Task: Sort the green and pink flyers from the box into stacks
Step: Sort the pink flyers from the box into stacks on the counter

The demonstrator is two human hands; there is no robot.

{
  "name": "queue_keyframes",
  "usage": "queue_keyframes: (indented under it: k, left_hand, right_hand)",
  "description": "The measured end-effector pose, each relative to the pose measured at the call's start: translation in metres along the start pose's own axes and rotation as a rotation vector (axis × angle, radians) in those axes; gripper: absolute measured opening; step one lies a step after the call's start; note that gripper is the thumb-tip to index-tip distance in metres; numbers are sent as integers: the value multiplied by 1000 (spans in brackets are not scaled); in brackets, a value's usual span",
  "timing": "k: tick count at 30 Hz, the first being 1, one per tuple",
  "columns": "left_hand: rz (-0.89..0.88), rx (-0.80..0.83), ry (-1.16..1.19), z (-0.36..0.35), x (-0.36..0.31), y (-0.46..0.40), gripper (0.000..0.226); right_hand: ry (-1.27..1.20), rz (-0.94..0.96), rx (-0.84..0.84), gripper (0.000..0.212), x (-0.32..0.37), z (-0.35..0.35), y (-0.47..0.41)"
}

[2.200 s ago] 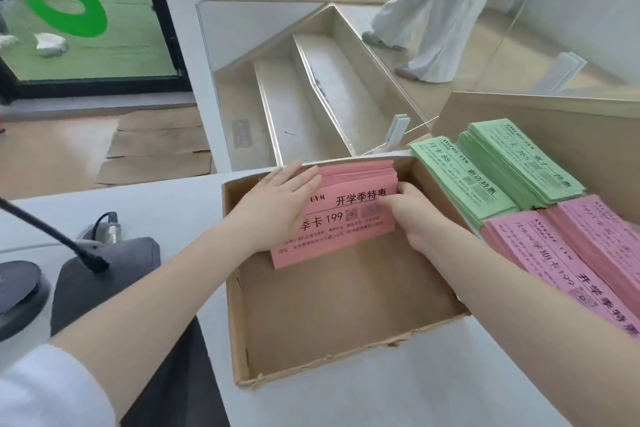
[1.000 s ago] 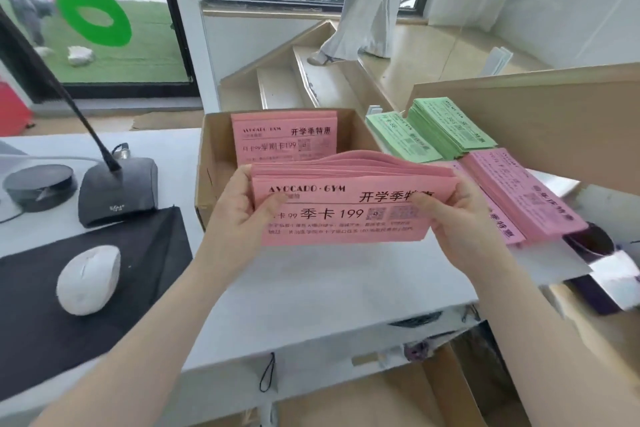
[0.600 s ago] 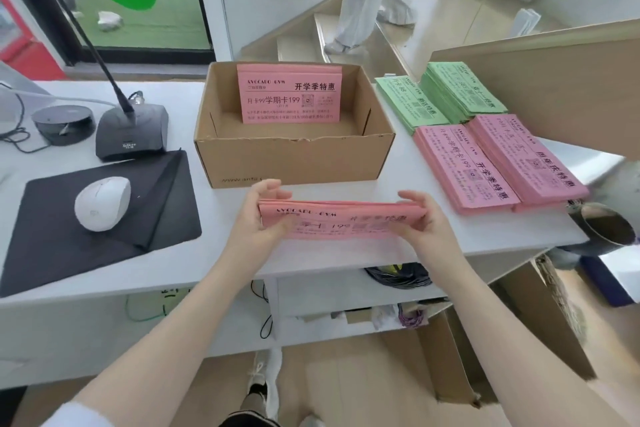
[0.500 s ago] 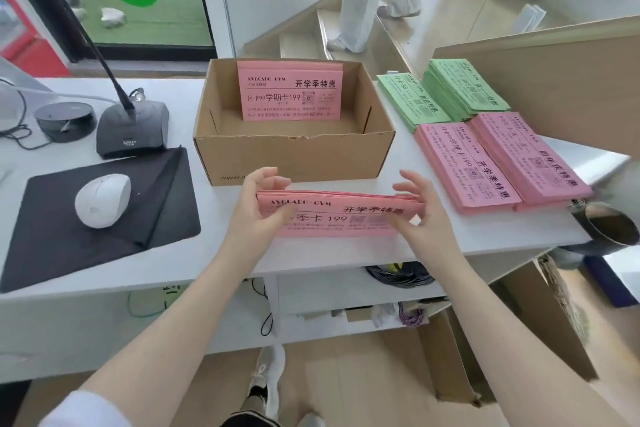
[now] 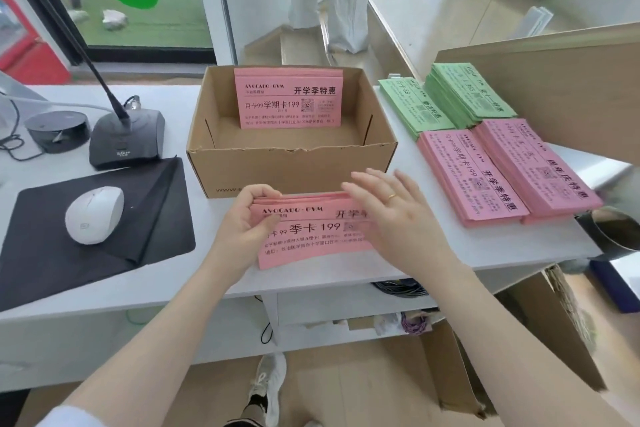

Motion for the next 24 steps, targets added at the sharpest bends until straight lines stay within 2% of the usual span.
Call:
queue_keyframes:
  k: [3,6,9,12,13,15,17,21,24]
  left_hand:
    - [-64,39,-19,-5,-4,3,35]
    - [-66,42,-2,-3,-1,3,36]
    - [-30,57,13,4,4,0,37]
    - [3,95,-16,6,5,-3,34]
    - [15,103,-24,5,5,-4,32]
    - [45,104,-17,4,7,-4,28]
    - [84,96,17,1,12,-4,26]
    - [73,63,1,-8,17,-3,23]
    - [20,36,33,-9,13,-2,23]
  right_hand:
    - [121,77,76,52,16,-16,-11]
    - [146,9,148,34,16,-18,-14]
    - [102,-139,221,35,0,-7,-3]
    - [-95,-469,232,40,-20,7,17]
    - [-305,-625,194,34,-26,12,23]
    - [-858,-874,2,16,-32,10,37]
    - [-1150,-962,-170,22,-29,-1,47]
    - [-1242,-972,-227,30,-3,-25,46]
    - [-1206,-931,-353,26,0,-19,37]
Point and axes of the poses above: each hand's wrist, its own y-axis away from the middle knuckle, its own z-axis out of the back of the hand, x = y × z, the point moved 1 cm from there along -y, towards the middle knuckle, and after that the axes turned 11 degrees about z, right-handed, at the moved point
